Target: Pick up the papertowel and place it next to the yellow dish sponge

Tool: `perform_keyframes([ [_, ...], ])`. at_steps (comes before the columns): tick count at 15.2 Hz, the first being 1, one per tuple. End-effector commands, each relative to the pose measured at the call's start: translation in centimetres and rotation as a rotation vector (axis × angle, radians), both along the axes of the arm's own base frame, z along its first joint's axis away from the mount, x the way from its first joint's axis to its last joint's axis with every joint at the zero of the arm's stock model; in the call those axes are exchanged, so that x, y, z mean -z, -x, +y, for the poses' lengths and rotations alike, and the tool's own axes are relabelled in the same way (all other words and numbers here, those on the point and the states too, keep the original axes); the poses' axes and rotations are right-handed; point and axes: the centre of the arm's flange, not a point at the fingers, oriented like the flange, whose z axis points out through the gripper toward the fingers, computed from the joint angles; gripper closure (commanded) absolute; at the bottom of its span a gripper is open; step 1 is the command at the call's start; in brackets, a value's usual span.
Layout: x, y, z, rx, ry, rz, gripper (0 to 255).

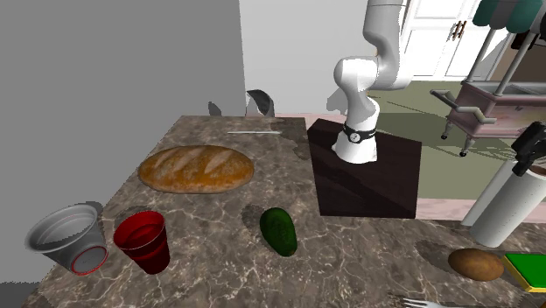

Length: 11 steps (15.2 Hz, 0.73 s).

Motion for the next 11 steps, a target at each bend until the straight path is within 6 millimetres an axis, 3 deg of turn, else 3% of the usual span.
perform_keyframes([
  [1, -2.1, 0.1, 0.1, 0.000, 0.000, 0.000, 0],
  [3, -4.4, 0.2, 0.2, 0.000, 0.000, 0.000, 0],
  [11, -4.4, 0.2, 0.2, 0.000, 0.000, 0.000, 0],
])
